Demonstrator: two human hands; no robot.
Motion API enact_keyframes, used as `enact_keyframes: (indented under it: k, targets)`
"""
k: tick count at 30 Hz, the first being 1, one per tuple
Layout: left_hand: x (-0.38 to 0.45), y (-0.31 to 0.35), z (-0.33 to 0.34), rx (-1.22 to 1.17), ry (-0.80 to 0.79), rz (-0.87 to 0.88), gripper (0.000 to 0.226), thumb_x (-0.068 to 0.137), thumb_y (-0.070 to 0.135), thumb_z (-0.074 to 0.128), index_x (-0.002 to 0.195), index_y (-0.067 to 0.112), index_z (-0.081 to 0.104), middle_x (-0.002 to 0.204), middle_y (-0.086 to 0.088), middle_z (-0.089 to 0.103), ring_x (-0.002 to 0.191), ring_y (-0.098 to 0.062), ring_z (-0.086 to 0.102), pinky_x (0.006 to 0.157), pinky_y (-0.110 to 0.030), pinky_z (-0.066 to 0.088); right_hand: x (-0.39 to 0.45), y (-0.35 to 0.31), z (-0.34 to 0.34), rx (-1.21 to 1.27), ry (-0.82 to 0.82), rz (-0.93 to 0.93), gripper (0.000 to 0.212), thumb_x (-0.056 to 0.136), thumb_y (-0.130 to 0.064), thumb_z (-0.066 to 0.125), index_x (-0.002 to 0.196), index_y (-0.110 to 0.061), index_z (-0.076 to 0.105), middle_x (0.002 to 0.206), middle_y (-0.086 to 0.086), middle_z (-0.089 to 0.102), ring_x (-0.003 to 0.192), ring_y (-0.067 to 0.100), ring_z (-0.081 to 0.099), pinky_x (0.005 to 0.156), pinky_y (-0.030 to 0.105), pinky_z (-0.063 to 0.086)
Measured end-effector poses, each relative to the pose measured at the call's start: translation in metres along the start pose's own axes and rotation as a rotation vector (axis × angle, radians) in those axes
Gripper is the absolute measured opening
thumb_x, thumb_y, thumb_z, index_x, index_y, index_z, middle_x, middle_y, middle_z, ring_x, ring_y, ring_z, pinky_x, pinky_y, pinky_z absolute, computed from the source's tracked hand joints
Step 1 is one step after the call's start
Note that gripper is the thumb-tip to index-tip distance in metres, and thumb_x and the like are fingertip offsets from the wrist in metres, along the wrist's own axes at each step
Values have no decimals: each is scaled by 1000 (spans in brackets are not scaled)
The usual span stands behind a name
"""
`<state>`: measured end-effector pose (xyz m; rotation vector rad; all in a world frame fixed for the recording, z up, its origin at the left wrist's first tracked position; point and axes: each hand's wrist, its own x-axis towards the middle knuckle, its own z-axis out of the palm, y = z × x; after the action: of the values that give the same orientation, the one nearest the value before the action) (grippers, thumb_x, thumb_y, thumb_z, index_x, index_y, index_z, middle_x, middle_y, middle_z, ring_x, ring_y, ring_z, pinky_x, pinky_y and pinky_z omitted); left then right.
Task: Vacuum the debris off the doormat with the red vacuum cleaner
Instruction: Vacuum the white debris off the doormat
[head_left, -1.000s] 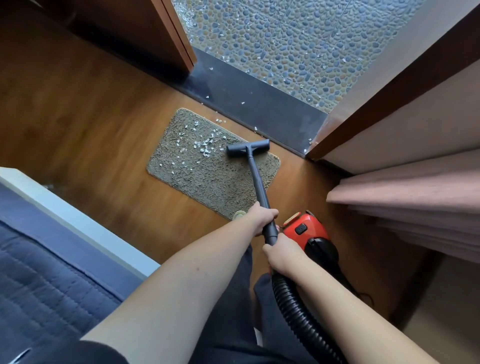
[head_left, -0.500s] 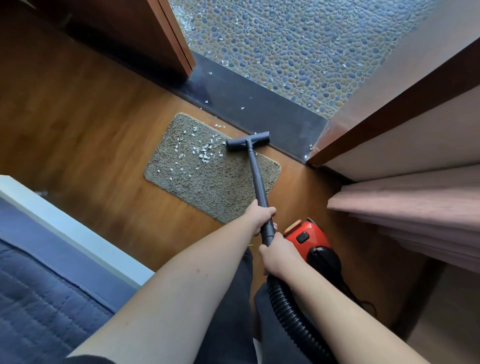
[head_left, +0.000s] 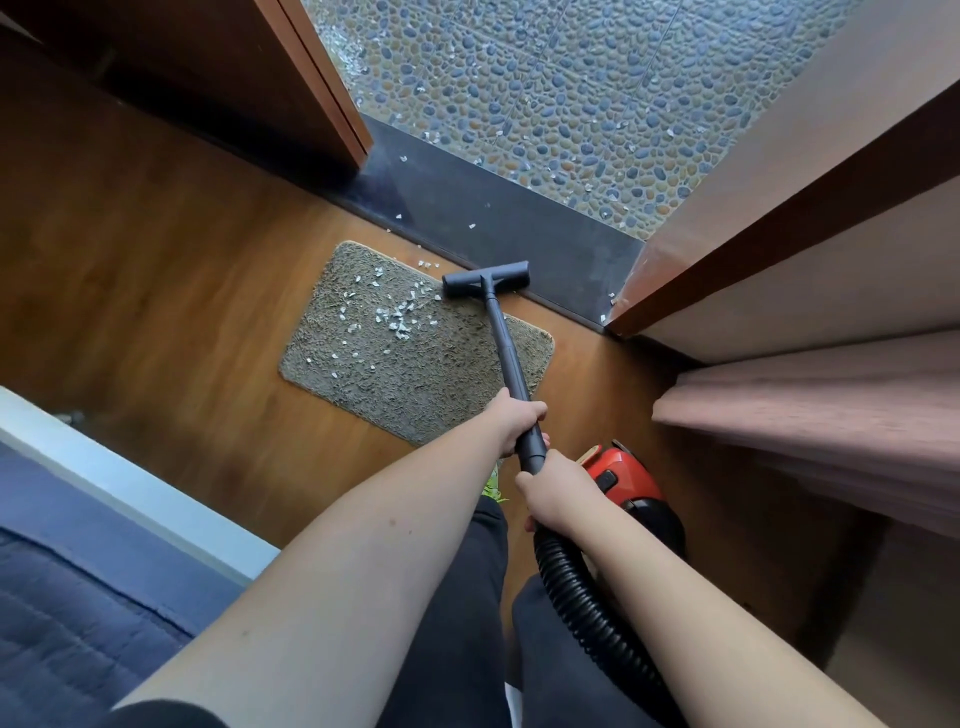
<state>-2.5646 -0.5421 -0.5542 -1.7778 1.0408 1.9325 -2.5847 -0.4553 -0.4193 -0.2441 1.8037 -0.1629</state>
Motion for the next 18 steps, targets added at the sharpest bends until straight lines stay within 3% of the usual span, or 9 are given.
enact_keyframes:
  k: [3,7,12,15,18]
  targets:
    - [-8,-12,10,-12,-5,-10,38,85,1,55,115,13,33,89,-20,50,45,-25,55,53,-36,53,-12,12,0,14,2,6,25,93,-20,46,114,-8,46,70,5,63,49,18,63,56,27,51]
    - [-19,-32,21,-27,-14,-36,64,85,1,56,138,21,26,110,-27,53,44,-26,57,49,-35,54,-27,31,6,13,3,13,27,93,-21,46,116,-8,46,72,4,61,43,14,60,48,23,47]
    - [-34,-55,31,-11,-2,-23,87,84,2,57,154,23,9,124,-30,53,43,-24,60,47,-33,54,-39,55,14,19,5,11,27,93,-21,46,117,-7,46,69,3,60,46,16,60,60,28,53]
    - [-42,-69,38,10,1,-12,80,83,2,57,151,16,16,106,-25,56,46,-25,60,55,-37,57,-47,69,18,4,4,4,29,93,-21,46,119,-7,47,68,2,59,46,15,59,54,24,47]
    - [-51,-83,45,36,-3,-28,66,83,2,56,141,14,26,91,-20,54,52,-26,58,63,-42,57,-54,84,22,-1,-6,9,30,92,-21,46,119,-7,47,72,3,61,50,17,60,58,26,49]
